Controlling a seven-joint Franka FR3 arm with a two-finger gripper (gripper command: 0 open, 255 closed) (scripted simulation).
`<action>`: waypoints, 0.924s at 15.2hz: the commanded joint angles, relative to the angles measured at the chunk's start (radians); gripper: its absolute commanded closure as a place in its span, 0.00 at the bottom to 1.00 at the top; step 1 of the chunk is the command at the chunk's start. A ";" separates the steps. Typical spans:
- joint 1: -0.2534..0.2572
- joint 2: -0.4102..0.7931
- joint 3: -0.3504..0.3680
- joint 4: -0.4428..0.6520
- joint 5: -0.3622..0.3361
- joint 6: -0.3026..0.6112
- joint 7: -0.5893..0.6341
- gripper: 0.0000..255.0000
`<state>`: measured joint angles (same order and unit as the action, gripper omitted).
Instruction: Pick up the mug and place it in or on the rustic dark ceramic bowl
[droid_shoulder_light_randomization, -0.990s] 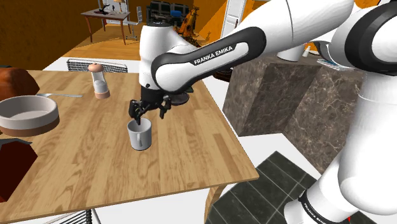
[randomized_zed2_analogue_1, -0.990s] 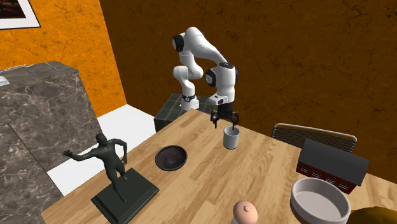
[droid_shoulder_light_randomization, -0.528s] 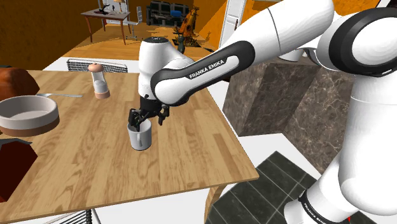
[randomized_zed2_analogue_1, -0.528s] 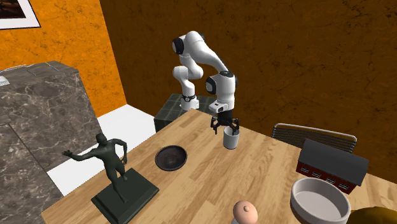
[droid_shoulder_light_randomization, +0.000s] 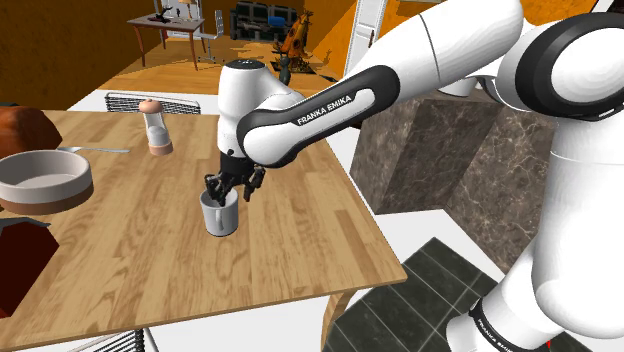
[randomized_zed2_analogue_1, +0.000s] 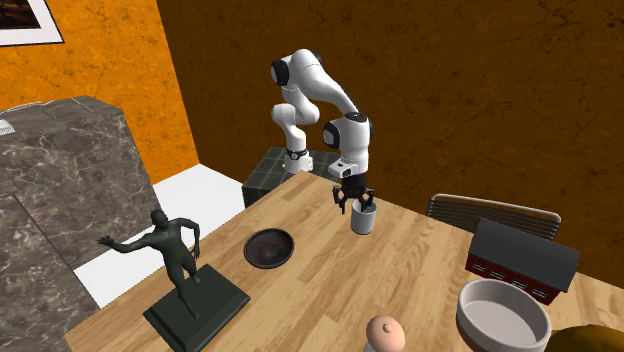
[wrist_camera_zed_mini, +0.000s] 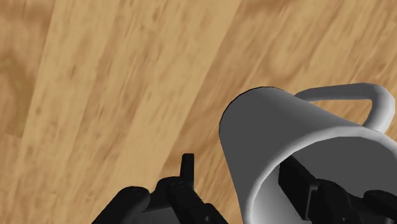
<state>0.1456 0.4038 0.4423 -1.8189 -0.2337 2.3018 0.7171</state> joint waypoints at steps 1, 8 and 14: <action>0.000 0.000 0.000 0.000 0.000 0.000 0.000 1.00; 0.000 0.000 0.000 0.000 0.000 0.000 0.000 1.00; -0.007 -0.032 0.011 0.025 0.021 -0.054 -0.014 1.00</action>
<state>0.1407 0.3779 0.4512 -1.7990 -0.2168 2.2585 0.7070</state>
